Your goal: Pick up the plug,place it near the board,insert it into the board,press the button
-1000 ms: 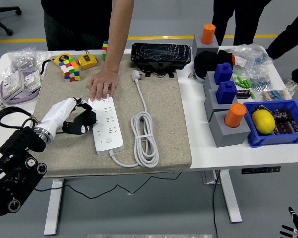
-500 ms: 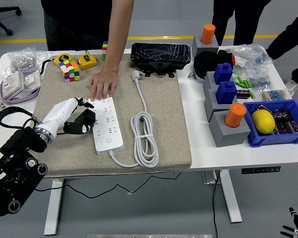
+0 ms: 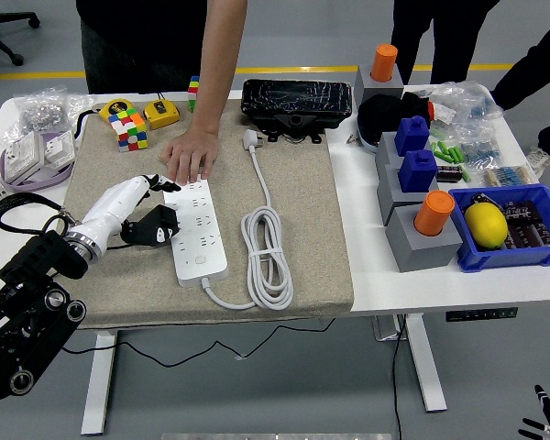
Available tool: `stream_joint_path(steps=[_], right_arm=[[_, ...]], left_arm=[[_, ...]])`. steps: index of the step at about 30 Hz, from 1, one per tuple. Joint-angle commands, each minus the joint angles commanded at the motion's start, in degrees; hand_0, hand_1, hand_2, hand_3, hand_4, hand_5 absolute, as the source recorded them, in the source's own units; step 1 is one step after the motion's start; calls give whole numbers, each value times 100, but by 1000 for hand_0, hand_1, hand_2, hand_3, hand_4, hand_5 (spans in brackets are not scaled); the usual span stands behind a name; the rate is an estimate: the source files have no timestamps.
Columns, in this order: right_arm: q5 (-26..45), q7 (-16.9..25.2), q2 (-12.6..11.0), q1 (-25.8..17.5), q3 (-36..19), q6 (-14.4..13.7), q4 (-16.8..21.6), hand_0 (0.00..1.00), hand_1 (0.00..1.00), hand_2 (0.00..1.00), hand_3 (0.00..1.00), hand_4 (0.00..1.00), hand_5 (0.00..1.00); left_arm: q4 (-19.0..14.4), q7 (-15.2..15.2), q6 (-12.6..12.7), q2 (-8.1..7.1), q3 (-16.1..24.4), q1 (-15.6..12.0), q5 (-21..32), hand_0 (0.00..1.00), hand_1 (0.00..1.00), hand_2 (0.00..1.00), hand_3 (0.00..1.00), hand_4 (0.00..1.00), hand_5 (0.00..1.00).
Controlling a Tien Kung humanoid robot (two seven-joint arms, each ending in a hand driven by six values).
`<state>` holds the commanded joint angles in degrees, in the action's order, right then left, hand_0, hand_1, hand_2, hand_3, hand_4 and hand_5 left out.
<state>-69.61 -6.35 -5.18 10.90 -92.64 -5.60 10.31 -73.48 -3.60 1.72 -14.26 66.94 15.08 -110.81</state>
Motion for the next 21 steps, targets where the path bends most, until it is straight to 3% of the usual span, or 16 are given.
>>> stream_joint_path(steps=[4, 5, 7, 10, 11, 12, 13, 16, 17, 21], right_arm=[[7, 6, -2, 8, 4, 1, 0, 747, 633, 617, 643, 998, 998], [9, 6, -2, 9, 5, 1, 0, 745, 633, 617, 643, 998, 998], [13, 8, -2, 13, 8, 3, 0, 745, 633, 617, 643, 998, 998], [11, 6, -6, 22, 7, 6, 0, 745, 633, 617, 643, 998, 998], [12, 7, -6, 23, 6, 6, 0, 747, 632, 615, 643, 998, 998], [12, 7, -6, 24, 6, 6, 0, 747, 632, 615, 643, 998, 998], [14, 7, -6, 24, 8, 8, 0, 747, 632, 615, 643, 998, 998], [15, 7, -2, 15, 0, 10, 0, 747, 632, 615, 643, 998, 998], [17, 7, 0, 9, 0, 13, 0, 749, 632, 614, 642, 998, 998], [14, 9, 4, -9, -9, 20, 0, 749, 632, 614, 642, 998, 998]], left_arm=[[-1, 135, 5, 33, 80, -29, 602, 807, 884, 832, 828, 998, 323], [0, 155, 21, 39, 90, -35, 726, 989, 994, 957, 934, 998, 998], [-35, 255, 121, 86, 163, -85, 1067, 989, 994, 957, 934, 998, 998], [-187, 575, 558, 258, 333, -267, 1804, 989, 994, 957, 934, 998, 998], [-231, 658, 707, 296, 358, -308, 2027, 998, 998, 983, 975, 998, 998], [-244, 683, 774, 307, 365, -320, 2191, 998, 998, 983, 975, 998, 998], [-375, 694, 930, 417, 475, -428, 2414, 998, 998, 983, 975, 998, 998], [-820, 530, 1639, 649, 676, -716, 3063, 998, 998, 983, 975, 998, 998], [-985, 360, 1863, 722, 752, -822, 2967, 998, 962, 930, 932, 998, 998], [-1637, -478, 2670, 792, 886, -1194, 2268, 998, 962, 930, 932, 998, 998]])
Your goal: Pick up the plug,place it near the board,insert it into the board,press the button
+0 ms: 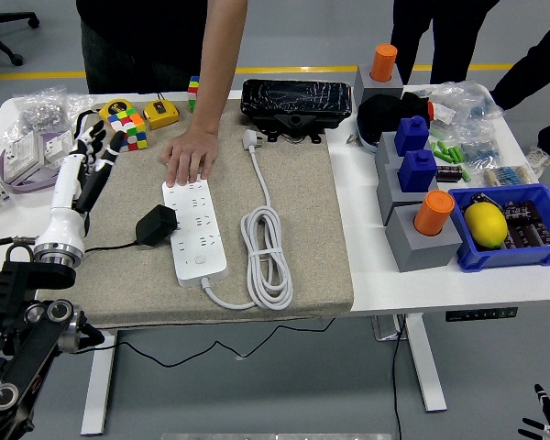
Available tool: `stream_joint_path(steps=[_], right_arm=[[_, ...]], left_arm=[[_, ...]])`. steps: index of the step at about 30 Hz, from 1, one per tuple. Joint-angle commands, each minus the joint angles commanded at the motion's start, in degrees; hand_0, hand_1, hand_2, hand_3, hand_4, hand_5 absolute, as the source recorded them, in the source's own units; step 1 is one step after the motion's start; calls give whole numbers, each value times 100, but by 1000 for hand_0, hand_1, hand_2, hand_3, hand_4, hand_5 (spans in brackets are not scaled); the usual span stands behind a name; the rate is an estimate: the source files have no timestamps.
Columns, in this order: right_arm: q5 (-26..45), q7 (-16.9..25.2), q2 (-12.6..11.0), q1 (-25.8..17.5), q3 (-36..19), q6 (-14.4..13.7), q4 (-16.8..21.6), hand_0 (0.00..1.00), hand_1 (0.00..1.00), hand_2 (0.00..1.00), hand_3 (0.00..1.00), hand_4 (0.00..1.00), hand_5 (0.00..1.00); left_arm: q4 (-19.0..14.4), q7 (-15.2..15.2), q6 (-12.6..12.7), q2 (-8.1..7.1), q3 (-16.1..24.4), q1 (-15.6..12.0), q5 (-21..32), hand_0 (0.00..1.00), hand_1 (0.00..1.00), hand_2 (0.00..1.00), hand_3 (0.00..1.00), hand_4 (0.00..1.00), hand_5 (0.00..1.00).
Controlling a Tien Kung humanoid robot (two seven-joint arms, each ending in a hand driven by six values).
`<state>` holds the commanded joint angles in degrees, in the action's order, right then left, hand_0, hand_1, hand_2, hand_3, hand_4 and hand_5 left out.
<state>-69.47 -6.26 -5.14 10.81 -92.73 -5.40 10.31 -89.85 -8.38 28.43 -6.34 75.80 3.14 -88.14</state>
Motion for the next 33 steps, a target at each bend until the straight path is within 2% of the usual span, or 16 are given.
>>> stream_joint_path(steps=[2, 4, 8, 9, 12, 15, 33], right_arm=[[2, 2, -1, -4, -3, 1, 0, 749, 632, 614, 642, 998, 998], [-1, 2, -2, -3, -5, 2, 0, 749, 632, 614, 642, 998, 998], [19, 17, -11, 17, 11, -3, 0, 749, 632, 614, 642, 998, 998], [22, 18, -15, 22, 18, -3, 0, 748, 632, 615, 643, 998, 998], [26, 18, -22, 29, 17, -4, 0, 748, 632, 615, 643, 998, 998], [5, 8, -28, 25, -6, -3, 0, 748, 631, 614, 642, 998, 998], [3, 12, -29, 18, 0, -6, 0, 748, 631, 614, 642, 998, 998]], left_arm=[[-383, -521, -187, -110, -48, -196, -521, 984, 948, 905, 900, 998, 998], [-585, -948, -521, -200, -95, -286, -950, 984, 948, 905, 900, 998, 998], [-855, -1869, -1441, -476, -293, -442, -1840, 984, 948, 905, 900, 998, 998], [-860, -2056, -1685, -527, -343, -451, -1985, 985, 943, 888, 854, 998, 998], [-856, -2182, -2015, -637, -471, -446, -2097, 985, 943, 888, 854, 998, 998], [-777, -2163, -2075, -706, -609, -430, -2094, 981, 928, 870, 833, 998, 998], [-414, -1898, -1952, -701, -955, -370, -2052, 977, 921, 863, 830, 998, 998]])
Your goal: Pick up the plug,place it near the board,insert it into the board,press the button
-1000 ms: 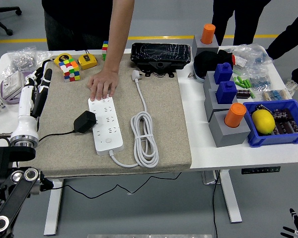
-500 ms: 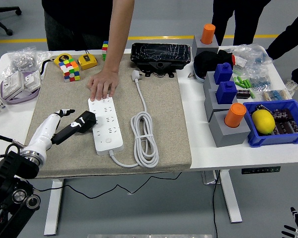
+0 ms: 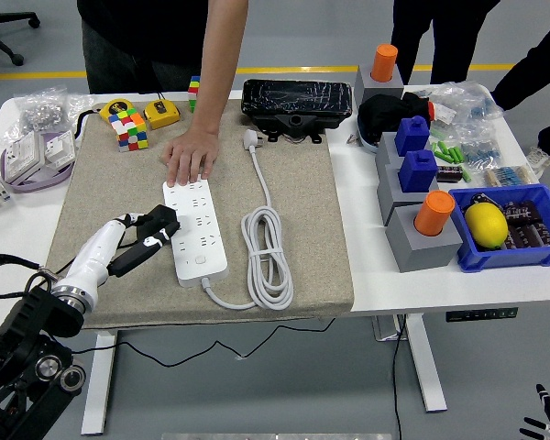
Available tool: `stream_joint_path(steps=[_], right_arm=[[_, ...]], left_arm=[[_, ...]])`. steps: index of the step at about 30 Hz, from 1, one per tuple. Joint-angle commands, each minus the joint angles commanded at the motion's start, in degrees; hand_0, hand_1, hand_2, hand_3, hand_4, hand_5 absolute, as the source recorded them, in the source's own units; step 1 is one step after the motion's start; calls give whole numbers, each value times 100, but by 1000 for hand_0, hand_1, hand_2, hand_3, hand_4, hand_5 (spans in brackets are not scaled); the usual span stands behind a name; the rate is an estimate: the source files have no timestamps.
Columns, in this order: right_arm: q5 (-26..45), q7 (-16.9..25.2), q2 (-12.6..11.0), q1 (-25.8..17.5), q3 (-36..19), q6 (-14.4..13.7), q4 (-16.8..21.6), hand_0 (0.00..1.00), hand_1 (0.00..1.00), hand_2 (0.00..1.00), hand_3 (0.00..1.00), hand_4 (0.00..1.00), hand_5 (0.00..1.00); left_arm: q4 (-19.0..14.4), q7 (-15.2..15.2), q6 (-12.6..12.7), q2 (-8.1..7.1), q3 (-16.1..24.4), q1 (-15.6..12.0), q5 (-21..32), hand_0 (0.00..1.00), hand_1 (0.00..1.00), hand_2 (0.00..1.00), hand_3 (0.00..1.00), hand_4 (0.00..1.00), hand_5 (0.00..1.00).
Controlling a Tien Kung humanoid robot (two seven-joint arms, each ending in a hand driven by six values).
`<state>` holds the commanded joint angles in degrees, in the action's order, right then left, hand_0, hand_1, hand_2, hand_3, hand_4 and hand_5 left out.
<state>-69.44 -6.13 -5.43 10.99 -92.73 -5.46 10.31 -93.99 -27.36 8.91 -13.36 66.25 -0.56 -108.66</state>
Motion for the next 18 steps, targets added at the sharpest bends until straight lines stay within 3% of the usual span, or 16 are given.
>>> stream_joint_path(steps=[18], right_arm=[[-22, -10, -11, 10, -21, 6, 0, 747, 632, 615, 642, 998, 998]], left_arm=[[160, 85, 4, -30, -305, 317, -41, 980, 916, 858, 827, 998, 998]])
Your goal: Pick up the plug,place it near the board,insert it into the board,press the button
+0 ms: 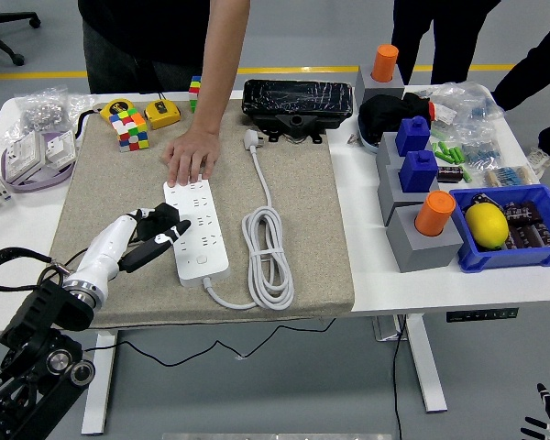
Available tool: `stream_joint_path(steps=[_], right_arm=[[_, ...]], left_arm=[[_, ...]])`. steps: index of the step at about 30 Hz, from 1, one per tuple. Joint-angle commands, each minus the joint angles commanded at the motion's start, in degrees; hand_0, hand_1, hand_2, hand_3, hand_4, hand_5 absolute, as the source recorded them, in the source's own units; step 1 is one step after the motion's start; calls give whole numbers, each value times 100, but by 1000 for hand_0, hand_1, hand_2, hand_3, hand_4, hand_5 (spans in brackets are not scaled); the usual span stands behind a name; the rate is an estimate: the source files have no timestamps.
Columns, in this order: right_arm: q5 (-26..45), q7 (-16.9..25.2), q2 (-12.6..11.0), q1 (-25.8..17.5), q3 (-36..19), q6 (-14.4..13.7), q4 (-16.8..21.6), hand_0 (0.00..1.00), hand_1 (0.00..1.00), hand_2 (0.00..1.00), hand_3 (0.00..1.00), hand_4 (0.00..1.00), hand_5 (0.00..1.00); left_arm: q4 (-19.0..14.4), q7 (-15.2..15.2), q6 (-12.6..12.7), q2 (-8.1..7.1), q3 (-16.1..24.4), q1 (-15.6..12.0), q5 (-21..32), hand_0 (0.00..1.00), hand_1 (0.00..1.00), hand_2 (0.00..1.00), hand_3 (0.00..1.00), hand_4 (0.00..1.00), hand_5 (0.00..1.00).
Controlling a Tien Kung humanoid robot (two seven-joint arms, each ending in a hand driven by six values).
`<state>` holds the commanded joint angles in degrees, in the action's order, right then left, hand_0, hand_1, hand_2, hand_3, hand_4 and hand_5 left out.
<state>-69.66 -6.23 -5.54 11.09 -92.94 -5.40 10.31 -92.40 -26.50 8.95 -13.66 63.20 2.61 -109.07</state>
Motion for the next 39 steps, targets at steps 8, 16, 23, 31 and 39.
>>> stream_joint_path(steps=[8, 16, 23, 31, 39], right_arm=[[13, 2, -9, 11, 3, 1, 0, 747, 631, 615, 642, 998, 998], [13, 7, -11, 11, 10, 3, 0, 747, 632, 615, 642, 998, 998], [19, 5, -19, 21, 15, 2, 0, 747, 631, 615, 642, 998, 998], [14, 6, -19, 23, 10, 0, 0, 747, 632, 615, 642, 998, 998], [17, 4, -19, 14, 18, -9, 0, 746, 631, 615, 642, 998, 998]], left_arm=[[14, -8, -25, -36, -251, 128, -8, 981, 916, 857, 827, 998, 998], [-6, -47, -86, -58, -417, 249, -158, 984, 916, 855, 828, 998, 998], [-32, -144, -187, -83, -596, 358, -351, 992, 914, 849, 827, 998, 998], [-46, -181, -212, -105, -695, 406, -497, 993, 911, 846, 828, 998, 998], [-209, -17, 238, -125, -613, 385, -790, 993, 908, 831, 827, 998, 998]])
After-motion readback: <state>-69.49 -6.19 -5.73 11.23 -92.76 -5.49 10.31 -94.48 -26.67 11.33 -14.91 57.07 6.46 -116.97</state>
